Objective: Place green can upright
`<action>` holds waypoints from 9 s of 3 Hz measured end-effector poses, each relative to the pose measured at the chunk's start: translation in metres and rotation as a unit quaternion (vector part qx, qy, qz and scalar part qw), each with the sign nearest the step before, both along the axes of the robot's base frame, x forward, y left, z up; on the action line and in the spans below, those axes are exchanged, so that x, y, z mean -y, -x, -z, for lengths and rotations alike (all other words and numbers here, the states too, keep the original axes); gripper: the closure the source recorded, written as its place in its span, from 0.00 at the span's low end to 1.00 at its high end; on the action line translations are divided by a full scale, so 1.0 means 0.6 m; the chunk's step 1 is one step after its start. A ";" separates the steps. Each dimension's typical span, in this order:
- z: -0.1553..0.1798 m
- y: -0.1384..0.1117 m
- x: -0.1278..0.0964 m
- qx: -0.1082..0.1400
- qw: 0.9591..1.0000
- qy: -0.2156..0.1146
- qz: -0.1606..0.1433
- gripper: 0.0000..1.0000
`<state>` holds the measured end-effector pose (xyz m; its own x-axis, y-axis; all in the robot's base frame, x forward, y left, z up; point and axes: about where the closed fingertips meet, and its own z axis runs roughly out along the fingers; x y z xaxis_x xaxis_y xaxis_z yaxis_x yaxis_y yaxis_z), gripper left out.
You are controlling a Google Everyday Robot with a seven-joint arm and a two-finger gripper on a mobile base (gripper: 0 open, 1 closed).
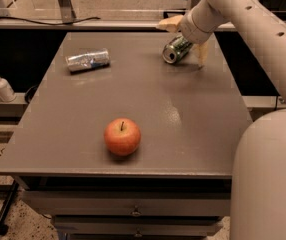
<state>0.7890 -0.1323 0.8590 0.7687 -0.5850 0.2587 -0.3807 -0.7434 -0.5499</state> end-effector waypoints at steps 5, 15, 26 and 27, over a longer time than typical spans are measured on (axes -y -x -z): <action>-0.018 -0.007 0.029 -0.018 0.999 0.032 0.003 1.00; -0.234 0.263 0.059 -0.336 0.827 -0.433 0.127 1.00; -0.021 0.340 0.052 -0.509 0.687 -0.489 0.171 0.13; -0.020 0.347 0.065 -0.498 0.694 -0.490 0.175 0.00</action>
Offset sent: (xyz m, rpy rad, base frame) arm 0.0292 -0.0125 -0.0132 -0.1204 0.0104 0.0414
